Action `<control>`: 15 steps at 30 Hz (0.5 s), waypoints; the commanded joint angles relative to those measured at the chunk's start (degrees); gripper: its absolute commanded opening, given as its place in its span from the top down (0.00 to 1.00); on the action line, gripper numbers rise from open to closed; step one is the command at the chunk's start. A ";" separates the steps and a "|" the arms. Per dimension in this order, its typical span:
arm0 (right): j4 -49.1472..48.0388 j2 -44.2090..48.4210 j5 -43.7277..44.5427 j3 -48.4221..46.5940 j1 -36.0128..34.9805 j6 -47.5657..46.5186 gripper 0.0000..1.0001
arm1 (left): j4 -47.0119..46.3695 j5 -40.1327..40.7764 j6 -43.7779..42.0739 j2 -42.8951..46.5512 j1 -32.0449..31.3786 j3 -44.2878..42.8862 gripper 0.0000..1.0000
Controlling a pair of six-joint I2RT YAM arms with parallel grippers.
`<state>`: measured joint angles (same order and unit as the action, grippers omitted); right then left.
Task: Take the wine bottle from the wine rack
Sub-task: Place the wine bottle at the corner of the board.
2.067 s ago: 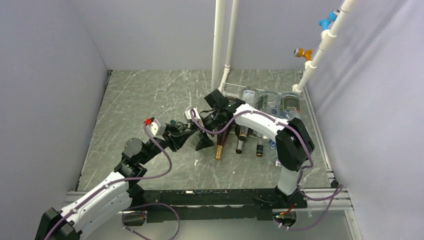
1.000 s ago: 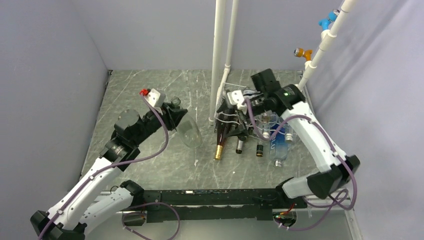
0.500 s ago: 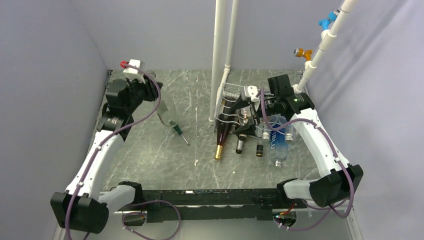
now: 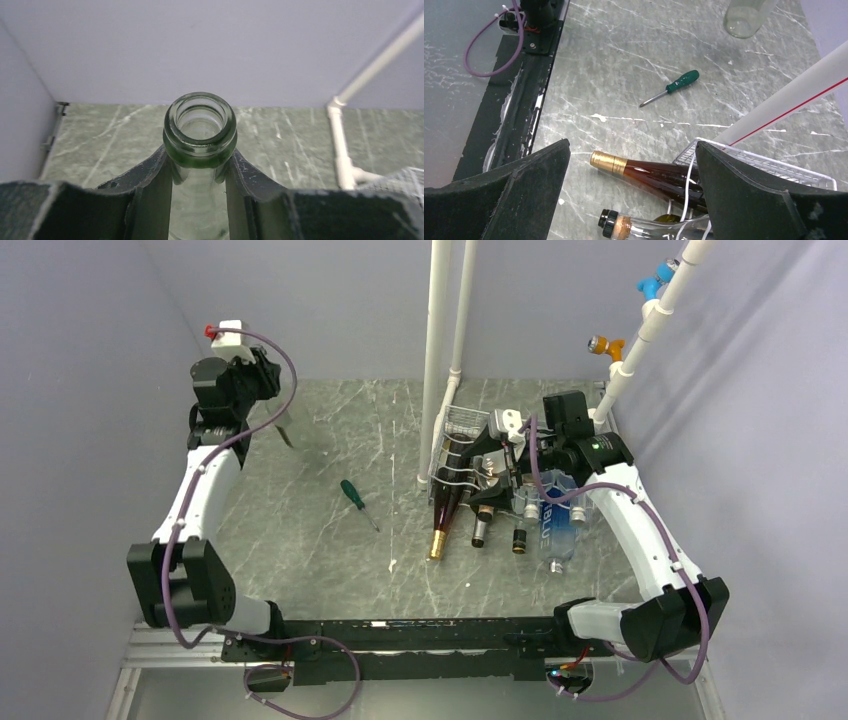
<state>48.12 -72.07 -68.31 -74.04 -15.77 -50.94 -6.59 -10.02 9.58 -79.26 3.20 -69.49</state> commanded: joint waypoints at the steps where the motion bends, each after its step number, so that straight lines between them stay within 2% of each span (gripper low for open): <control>1: -1.36 0.90 -2.17 0.13 0.18 -0.80 0.01 | -16.61 2.17 -3.44 -2.06 2.08 -8.41 1.00; 15: 1.83 -0.60 -1.64 -0.71 0.13 -4.29 0.01 | -20.30 5.03 -10.72 -16.61 5.09 -18.76 1.00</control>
<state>48.71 -72.27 -68.27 -74.04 -15.77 -52.80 -12.29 -5.37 2.22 -96.12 7.88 -80.90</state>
